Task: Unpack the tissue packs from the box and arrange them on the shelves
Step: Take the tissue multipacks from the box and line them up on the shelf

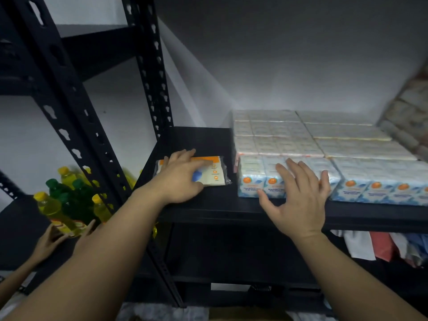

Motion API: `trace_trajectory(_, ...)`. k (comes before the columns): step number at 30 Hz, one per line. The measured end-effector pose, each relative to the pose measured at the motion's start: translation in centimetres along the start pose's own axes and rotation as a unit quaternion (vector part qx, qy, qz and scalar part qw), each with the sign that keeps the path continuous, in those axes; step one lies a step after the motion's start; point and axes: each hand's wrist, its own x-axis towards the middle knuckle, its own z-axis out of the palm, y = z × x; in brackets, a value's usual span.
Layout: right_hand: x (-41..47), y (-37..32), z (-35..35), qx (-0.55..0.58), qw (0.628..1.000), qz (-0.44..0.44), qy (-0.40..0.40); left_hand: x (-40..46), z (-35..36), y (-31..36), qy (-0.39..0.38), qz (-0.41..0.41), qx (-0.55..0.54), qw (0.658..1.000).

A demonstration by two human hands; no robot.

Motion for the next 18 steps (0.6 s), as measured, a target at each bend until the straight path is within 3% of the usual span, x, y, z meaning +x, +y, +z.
trace_trajectory(3,0.0,0.0,0.2,-0.002,1.0,-0.005,0.008,0.2,1.8,0.6,0.038,-0.027,-0.007,0.999)
trace_trajectory(8,-0.1,0.1,0.3,-0.006,1.0,-0.011,0.019,0.9,4.1,0.5,0.068,-0.045,0.104,0.991)
trace_trajectory(18,-0.1,0.0,0.3,-0.013,1.0,-0.012,0.015,7.0,1.9,-1.0,0.022,-0.031,0.085,0.996)
